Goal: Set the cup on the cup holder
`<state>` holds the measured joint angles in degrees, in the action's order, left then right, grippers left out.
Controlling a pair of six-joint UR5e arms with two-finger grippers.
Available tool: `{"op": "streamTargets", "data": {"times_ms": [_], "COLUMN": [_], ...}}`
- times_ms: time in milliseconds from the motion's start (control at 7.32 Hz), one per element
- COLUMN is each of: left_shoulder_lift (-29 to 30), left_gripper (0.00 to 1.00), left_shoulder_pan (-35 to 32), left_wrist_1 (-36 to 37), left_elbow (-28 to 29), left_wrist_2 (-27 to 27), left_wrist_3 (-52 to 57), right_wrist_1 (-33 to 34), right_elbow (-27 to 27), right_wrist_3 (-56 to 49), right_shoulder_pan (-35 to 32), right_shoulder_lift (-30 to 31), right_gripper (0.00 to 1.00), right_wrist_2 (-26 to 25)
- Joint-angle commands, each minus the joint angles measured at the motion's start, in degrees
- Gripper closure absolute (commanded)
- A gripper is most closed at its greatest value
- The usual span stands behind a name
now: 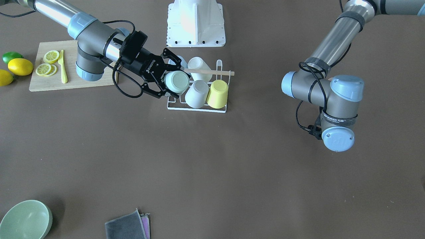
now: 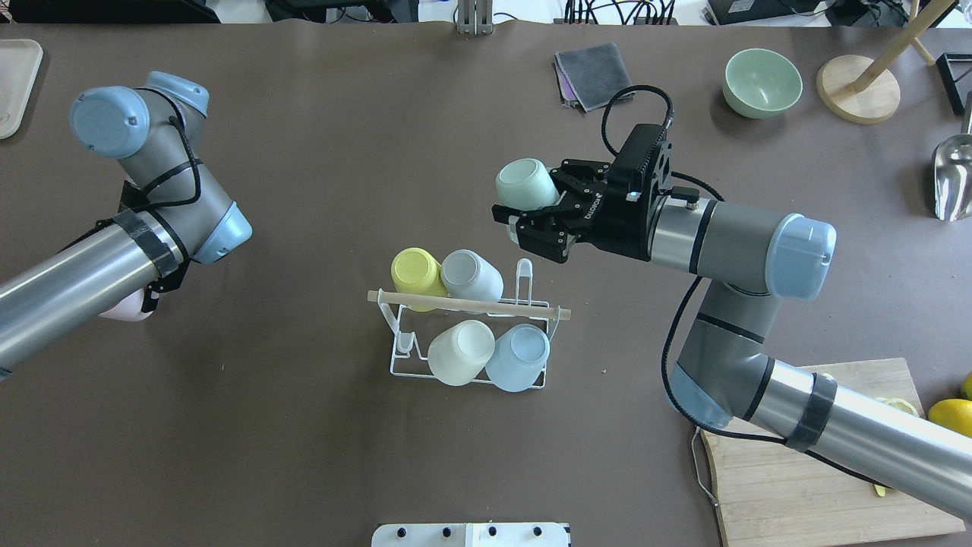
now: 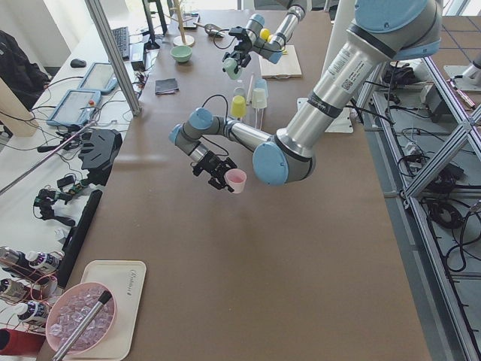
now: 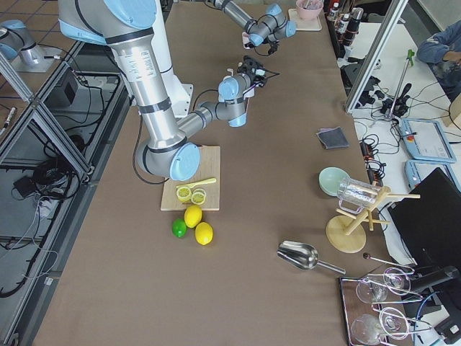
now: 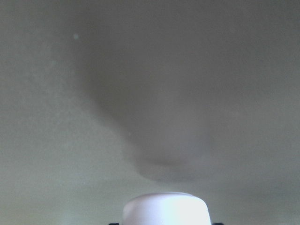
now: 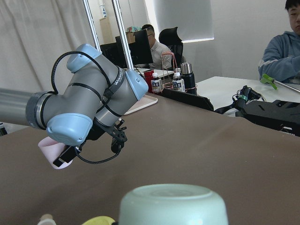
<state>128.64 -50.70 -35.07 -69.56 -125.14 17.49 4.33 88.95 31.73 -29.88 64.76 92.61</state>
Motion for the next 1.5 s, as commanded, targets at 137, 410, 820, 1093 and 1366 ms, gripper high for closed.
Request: {"op": "streamTargets", "data": {"times_ms": [137, 410, 820, 1093, 1366], "left_shoulder_lift": [-0.06, -1.45, -6.36, -8.04, -9.72], "left_gripper": [1.0, 1.0, 1.0, 1.0, 1.0], "left_shoulder_pan": [-3.43, -6.23, -10.38, -10.29, -10.38], "left_wrist_1": [2.02, 1.24, -13.56, -28.56, -42.9], "left_elbow": [-9.23, -16.19, -25.76, -27.99, -29.74], "left_wrist_2": [2.94, 4.2, 3.67, 0.36, -1.78], "left_wrist_3": [0.0, -0.61, -0.79, -8.12, -14.02], "right_wrist_1": [-0.46, -0.64, -0.81, -0.81, -0.81], "right_elbow": [-1.59, -1.59, -1.59, -1.5, -1.41], "right_wrist_3": [-2.81, -2.82, -2.9, -2.64, -1.94], "right_shoulder_pan": [2.19, 2.2, 2.2, 2.55, 2.64], "right_shoulder_lift": [0.19, 0.37, 0.54, 0.54, 0.19], "right_gripper": [1.0, 1.0, 1.0, 1.0, 0.26], "right_wrist_2": [-1.21, -1.12, -0.94, -1.03, -1.12]}}
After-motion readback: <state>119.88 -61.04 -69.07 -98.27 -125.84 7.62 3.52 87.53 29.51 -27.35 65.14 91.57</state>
